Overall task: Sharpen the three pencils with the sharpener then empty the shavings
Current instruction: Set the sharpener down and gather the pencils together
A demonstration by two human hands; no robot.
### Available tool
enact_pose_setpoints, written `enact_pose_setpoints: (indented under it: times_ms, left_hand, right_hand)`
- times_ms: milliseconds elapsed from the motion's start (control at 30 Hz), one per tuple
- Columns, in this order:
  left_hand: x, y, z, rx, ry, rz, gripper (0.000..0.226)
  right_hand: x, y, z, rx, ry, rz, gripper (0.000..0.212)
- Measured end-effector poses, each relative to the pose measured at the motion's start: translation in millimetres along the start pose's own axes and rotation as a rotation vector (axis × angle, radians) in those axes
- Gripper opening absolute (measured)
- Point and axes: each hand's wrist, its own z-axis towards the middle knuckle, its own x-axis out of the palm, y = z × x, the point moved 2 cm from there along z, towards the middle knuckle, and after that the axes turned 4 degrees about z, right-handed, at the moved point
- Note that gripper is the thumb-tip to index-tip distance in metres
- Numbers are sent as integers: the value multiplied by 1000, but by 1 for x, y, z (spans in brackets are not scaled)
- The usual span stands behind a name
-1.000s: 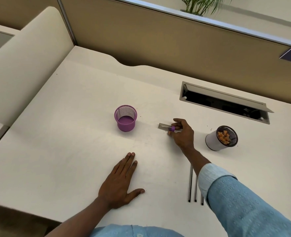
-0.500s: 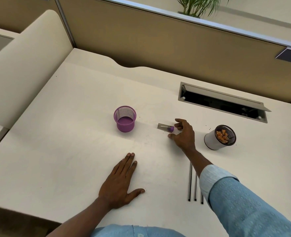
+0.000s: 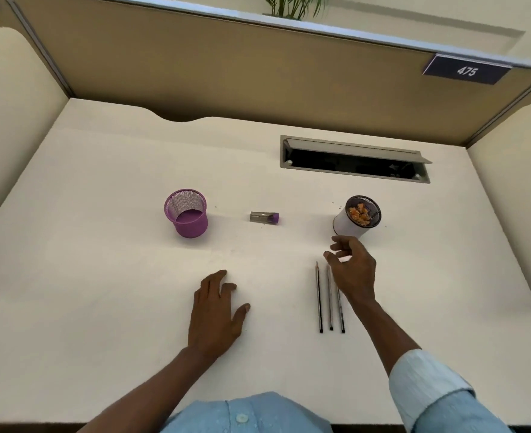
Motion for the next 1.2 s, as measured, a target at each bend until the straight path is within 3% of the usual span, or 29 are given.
enact_pose_setpoints:
  times_ms: [167,333,500,833,1200]
  left_hand:
    - [3,-65,25,-146,88,-281,20]
    - [11,-119,32,-291,268,-399,26]
    - [21,-148,35,-460,349,-540,21]
    - [38,-196,43,-573,391,-614,23]
    - [53,-212,48,-737,429,-704,22]
  right_hand:
    - [-22,-24,-30,194,-51,-3,29]
    - [-31,-42,-56,345,-50,-58,28]
    - [-32,-48,-68,417,9,-171,33]
    - [-22,-41,-68,378,99,-212,35]
    - [-13,-29,-70,499,118,-209,22]
